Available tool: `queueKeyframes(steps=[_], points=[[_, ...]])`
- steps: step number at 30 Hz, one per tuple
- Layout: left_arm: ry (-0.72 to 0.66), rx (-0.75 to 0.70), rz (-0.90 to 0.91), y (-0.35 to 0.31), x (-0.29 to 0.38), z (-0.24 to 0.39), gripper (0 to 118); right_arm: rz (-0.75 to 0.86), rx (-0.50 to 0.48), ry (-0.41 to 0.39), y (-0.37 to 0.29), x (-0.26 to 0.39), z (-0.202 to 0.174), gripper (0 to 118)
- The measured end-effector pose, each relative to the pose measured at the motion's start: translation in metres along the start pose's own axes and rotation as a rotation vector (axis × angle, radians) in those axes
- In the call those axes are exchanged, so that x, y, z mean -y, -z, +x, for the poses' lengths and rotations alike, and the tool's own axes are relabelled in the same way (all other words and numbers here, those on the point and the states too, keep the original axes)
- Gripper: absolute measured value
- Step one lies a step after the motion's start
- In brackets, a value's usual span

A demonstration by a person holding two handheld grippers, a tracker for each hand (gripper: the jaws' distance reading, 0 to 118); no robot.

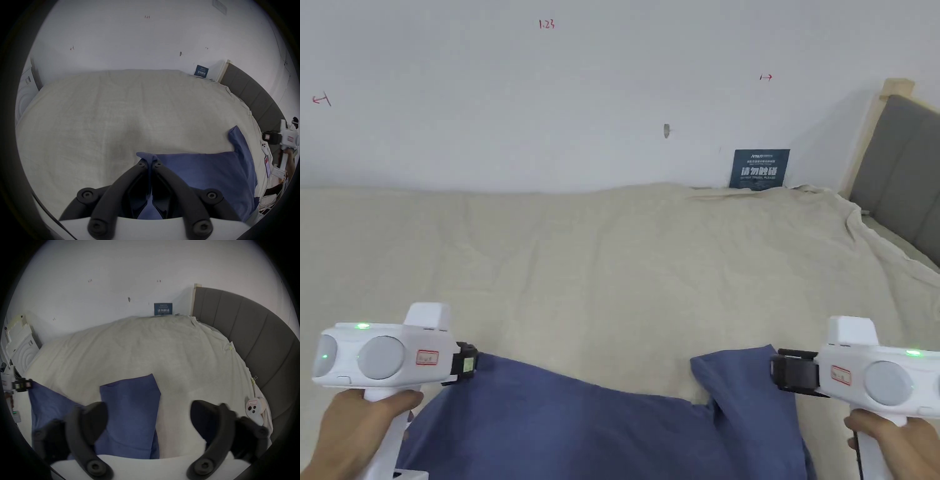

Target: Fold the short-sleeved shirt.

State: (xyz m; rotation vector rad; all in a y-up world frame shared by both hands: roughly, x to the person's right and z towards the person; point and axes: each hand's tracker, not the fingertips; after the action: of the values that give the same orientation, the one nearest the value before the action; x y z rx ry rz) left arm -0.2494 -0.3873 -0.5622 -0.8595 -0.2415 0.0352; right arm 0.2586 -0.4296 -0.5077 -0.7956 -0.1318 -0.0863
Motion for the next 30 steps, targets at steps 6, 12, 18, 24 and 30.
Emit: queueKeyframes(steps=[6,12,18,24,30], points=[[0.018,0.012,0.026,-0.03,0.001,0.01,0,-0.155,0.037,0.061,0.056,0.007,0.011,107],[0.009,0.019,0.033,-0.032,0.003,0.008,0,-0.259,0.082,0.032,0.083,0.022,0.011,73],[0.005,0.017,0.028,-0.027,0.004,0.003,0,-0.257,0.036,-0.022,0.082,0.03,0.008,4],[-0.017,-0.001,0.028,-0.028,0.011,-0.002,0,-0.18,-0.012,0.012,0.055,0.021,0.011,3],[-0.063,-0.026,0.057,-0.05,0.016,-0.012,0,-0.034,-0.116,0.037,-0.024,0.006,0.008,3]])
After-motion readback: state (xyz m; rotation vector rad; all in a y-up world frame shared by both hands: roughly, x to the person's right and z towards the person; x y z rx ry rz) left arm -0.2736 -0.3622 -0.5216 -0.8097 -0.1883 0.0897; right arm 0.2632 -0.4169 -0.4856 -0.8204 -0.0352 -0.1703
